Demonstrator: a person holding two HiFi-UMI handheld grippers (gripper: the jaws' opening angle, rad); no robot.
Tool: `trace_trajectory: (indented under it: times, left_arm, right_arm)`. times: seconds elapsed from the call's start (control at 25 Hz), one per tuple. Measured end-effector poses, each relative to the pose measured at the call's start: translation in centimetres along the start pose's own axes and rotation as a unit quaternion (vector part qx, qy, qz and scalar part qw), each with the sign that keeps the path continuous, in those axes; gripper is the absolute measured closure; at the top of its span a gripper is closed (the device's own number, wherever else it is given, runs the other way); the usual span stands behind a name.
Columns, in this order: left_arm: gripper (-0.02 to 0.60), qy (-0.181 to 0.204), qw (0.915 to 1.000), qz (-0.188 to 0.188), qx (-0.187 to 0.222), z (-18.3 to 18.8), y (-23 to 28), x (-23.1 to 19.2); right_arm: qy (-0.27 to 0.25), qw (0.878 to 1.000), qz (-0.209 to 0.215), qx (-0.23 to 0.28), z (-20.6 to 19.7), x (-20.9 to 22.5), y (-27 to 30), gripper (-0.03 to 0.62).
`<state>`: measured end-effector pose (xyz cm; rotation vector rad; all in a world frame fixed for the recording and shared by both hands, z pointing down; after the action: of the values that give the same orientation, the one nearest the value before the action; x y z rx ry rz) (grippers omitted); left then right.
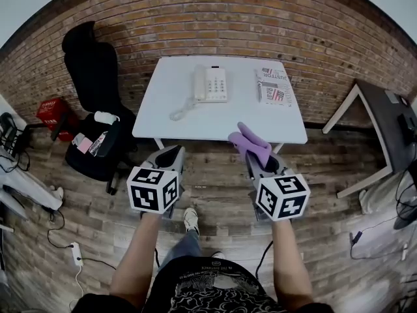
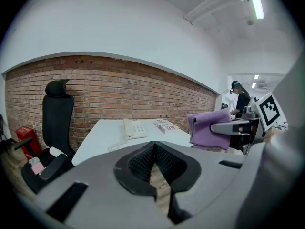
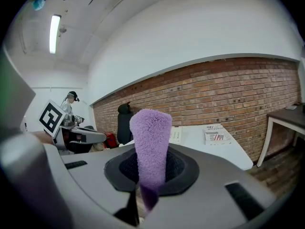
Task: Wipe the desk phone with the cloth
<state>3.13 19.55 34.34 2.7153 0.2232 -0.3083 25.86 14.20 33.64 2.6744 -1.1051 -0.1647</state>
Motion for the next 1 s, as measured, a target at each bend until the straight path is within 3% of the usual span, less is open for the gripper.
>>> trace_trajectory:
  times: [0.48,1.0]
  left_arm:
    - [0.575,-0.004,0.9997,-0.014,-0.019,4.8,9.3,-8.4]
    - [0.575,-0.008,0.9976,-0.059,-0.036,10.1,19.6,-16.2]
  right_arm:
    - [0.016,0.999,-0.019,-0.026,1.8,3.0,12.1,0.546]
    - [0.027,0.996,-0.062,-0.051,4.5,6.3,23.4,0.546]
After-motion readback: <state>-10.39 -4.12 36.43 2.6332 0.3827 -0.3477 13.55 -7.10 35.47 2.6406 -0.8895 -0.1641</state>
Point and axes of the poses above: the fingertips, and each gripper's own axes: y forward along the fingers, x to its right, z out of its top, the point moved 6 cm from there along -y, backward along the fingers, and after that the axes turned 9 degrees about -y, right-handed, at the moved point
